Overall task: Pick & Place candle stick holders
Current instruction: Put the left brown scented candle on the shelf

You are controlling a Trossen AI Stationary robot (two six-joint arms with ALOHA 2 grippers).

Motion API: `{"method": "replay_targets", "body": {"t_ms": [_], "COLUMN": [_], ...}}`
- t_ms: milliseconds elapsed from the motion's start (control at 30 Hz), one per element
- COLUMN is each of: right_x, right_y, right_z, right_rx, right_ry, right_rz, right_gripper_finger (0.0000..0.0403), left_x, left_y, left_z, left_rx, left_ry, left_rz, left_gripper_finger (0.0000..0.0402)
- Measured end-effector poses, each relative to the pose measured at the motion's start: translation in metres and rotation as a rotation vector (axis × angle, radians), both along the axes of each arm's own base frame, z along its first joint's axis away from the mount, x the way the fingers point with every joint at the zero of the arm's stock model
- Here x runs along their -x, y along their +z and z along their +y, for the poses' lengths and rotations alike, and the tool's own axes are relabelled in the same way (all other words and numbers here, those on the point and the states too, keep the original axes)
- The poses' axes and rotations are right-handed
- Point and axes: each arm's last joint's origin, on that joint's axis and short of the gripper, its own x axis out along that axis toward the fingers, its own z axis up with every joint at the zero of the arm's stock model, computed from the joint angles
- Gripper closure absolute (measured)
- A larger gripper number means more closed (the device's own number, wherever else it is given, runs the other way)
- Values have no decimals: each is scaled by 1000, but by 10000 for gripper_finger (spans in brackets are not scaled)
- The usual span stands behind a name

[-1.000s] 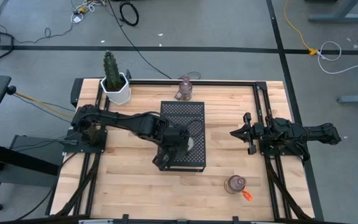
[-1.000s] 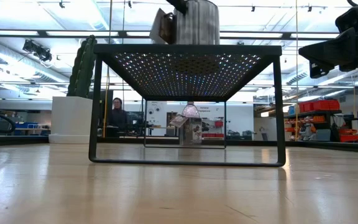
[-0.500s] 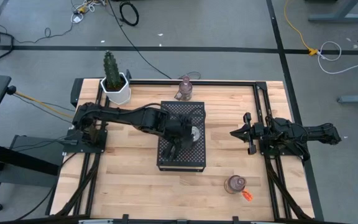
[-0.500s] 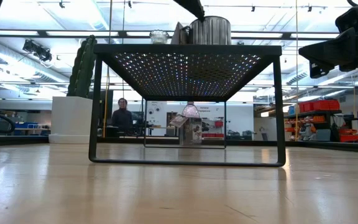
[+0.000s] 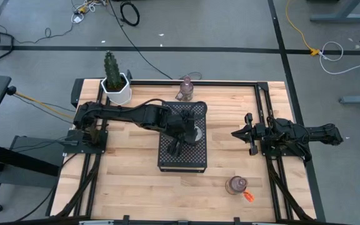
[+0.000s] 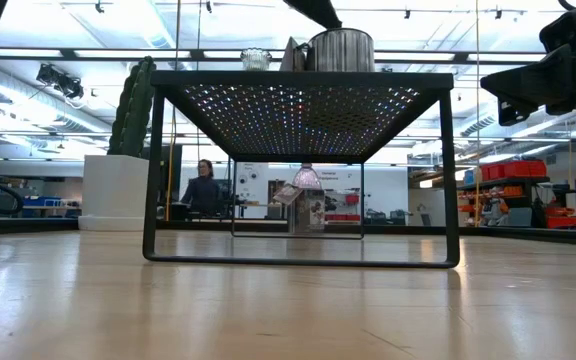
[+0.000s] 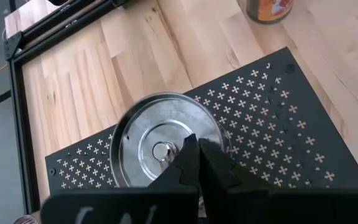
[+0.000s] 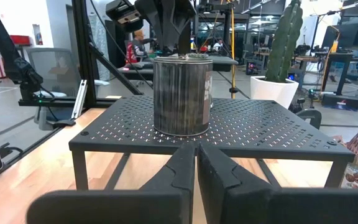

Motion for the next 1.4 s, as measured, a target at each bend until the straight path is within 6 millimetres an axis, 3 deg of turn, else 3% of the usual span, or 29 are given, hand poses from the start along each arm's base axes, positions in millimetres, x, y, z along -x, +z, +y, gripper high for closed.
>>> {"method": "replay_targets", "body": {"t_ms": [400, 733, 1400], "right_x": [0, 0, -1], "right_y": [0, 0, 0], "right_z": [0, 0, 0], "right_rx": [0, 0, 0], "right_ry": [0, -2, -2], "right_rz": [-1, -2, 8], "right_gripper_finger": [380, 380, 380], "left_x": [0, -19, -20], "left_y": [2, -22, -24], "left_z": [-11, -11, -3], "left_rx": [221, 202, -19], "left_ry": [-158, -103, 70], "left_rz": [5, 32, 8], "left_gripper_finger": [401, 401, 401]}}
